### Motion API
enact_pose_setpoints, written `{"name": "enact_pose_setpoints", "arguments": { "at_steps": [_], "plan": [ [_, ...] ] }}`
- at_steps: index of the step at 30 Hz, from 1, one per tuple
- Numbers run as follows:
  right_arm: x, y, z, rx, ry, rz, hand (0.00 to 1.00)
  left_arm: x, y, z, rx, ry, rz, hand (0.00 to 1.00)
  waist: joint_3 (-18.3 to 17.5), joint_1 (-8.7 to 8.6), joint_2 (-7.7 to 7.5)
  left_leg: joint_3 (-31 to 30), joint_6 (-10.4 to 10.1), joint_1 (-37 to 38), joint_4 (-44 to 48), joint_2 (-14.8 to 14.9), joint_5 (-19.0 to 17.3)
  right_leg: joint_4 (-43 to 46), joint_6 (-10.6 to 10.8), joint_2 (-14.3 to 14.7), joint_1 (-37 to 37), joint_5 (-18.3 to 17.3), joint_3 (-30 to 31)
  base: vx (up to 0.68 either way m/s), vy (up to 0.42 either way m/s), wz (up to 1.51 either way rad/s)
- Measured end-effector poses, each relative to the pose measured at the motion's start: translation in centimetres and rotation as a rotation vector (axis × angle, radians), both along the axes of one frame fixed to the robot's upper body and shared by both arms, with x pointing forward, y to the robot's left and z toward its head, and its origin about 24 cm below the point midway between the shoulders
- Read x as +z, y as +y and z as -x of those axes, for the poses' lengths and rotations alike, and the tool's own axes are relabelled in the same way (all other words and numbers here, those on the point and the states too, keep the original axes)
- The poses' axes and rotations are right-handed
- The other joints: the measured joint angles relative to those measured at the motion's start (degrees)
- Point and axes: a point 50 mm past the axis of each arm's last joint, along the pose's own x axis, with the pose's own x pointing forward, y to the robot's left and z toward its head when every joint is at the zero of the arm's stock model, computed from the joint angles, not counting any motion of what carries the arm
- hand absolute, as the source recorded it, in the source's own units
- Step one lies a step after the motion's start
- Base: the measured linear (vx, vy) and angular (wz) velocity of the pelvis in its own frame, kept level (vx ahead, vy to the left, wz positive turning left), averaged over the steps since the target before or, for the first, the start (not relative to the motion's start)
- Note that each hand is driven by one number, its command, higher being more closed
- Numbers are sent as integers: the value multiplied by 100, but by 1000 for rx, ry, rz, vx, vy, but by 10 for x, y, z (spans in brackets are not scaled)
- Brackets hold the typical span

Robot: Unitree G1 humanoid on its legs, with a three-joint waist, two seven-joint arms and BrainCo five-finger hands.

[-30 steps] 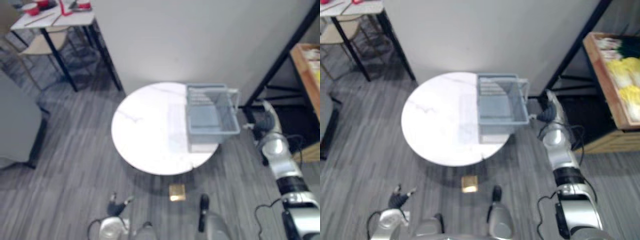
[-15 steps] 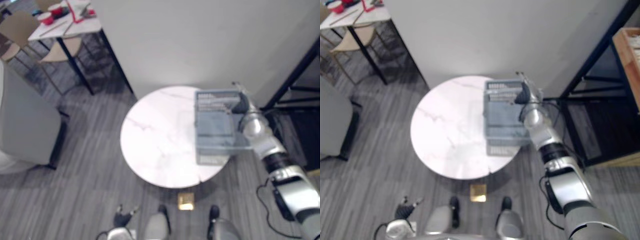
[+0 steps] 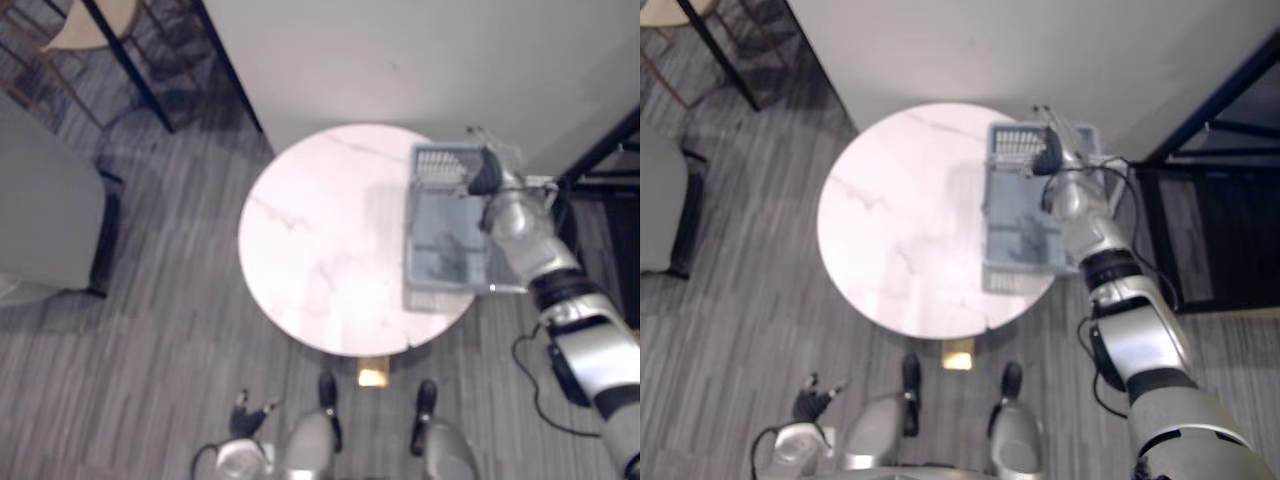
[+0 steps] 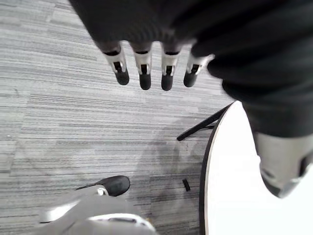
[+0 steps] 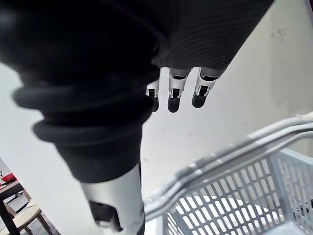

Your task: Pick vegetable in the basket

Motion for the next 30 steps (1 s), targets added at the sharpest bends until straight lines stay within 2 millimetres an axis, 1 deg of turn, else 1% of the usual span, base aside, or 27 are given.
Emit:
{"name": "enact_pose_setpoints", "arguments": {
  "at_steps": [2, 5, 6, 8, 9, 10, 11, 12, 14, 16, 18, 24, 27, 30],
  "plan": [
    [1, -11, -1, -39, 15, 15, 0, 0, -2, 0, -10, 1, 1, 0, 43, 3, 32, -4, -3, -14, -123, -5, 82, 0, -18, 7, -73, 27, 2, 0, 0, 0],
    [11, -24, -3, -88, 13, 47, 0, 1, -4, -3, -25, -8, -1, 0, 178, -6, 96, -13, 19, -32, -215, -27, 165, 3, -8, -2, -123, 38, 2, -29, 5, 3],
    [14, -27, -3, -99, 9, 50, 100, 1, -4, -4, -31, -8, -3, 0, 188, -7, 117, -15, 22, -76, -256, -35, 205, 5, -11, -3, -178, 48, -1, -63, 14, 8],
    [22, -34, -4, -124, 3, 54, 100, 1, -6, -5, -46, -10, -8, 0, 219, -2, 172, -24, 28, -162, -340, -42, 293, 7, -14, -2, -297, 79, -16, -51, 12, 9],
    [29, -41, -3, -146, -5, 60, 100, 2, -9, -9, -61, -19, -10, 0, 271, 3, 258, -44, 40, -227, -405, -49, 368, 13, -19, -6, -375, 106, -44, -40, 8, 8],
    [31, -44, -3, -157, -7, 62, 100, 3, -10, -11, -69, -21, -10, 0, 304, 9, 297, -52, 37, -227, -435, -53, 396, 13, -18, -7, -383, 111, -50, -51, 8, 14],
    [37, -49, -2, -175, -21, 66, 100, 4, -12, -15, -82, -29, -10, 0, 347, 14, 379, -98, 39, -232, -502, -62, 448, 18, -17, -10, -400, 112, -78, -44, 6, 9],
    [43, -51, -2, -181, -34, 73, 100, 5, -13, -18, -90, -40, -12, 0, 351, 21, 423, -148, 44, -278, -574, -67, 501, 55, -16, -9, -490, 112, -83, -41, 4, 10],
    [51, -52, -3, -189, -51, 73, 100, 8, -14, -24, -102, -61, -18, 0, 354, 21, 443, -156, 35, -436, -596, -65, 562, 124, -17, -8, -681, 112, -86, -27, -1, 5],
    [53, -57, -2, -212, -54, 75, 100, 8, -17, -29, -122, -65, -20, 0, 373, 38, 480, -165, 34, -479, -626, -64, 605, 141, -17, -9, -738, 112, -98, -2, -5, 5],
    [54, -56, -2, -213, -53, 95, 100, 8, -20, -31, -135, -63, -20, 0, 373, 41, 481, -176, 32, -478, -630, -67, 608, 151, -17, -12, -743, 112, -96, 0, 0, 0],
    [46, -63, -2, -253, -11, 108, 100, 14, -26, -44, -173, -100, -20, 0, 383, 37, 511, -366, 44, -503, -627, -78, 666, 277, -41, -43, -726, 88, -251, -4, 6, 13],
    [37, -69, -1, -280, 29, 99, 100, 16, -28, -47, -181, -115, -19, 0, 396, -34, 518, -572, 26, -429, -631, -74, 727, 313, -57, -58, -546, 62, -414, -21, 12, 33],
    [9, -82, 9, -301, 65, 31, 100, 20, -32, -51, -203, -137, -13, 0, 394, -23, 508, -663, 25, -94, -720, -69, 774, 356, -47, -68, -167, -13, -533, -17, 9, 22]
  ]
}}
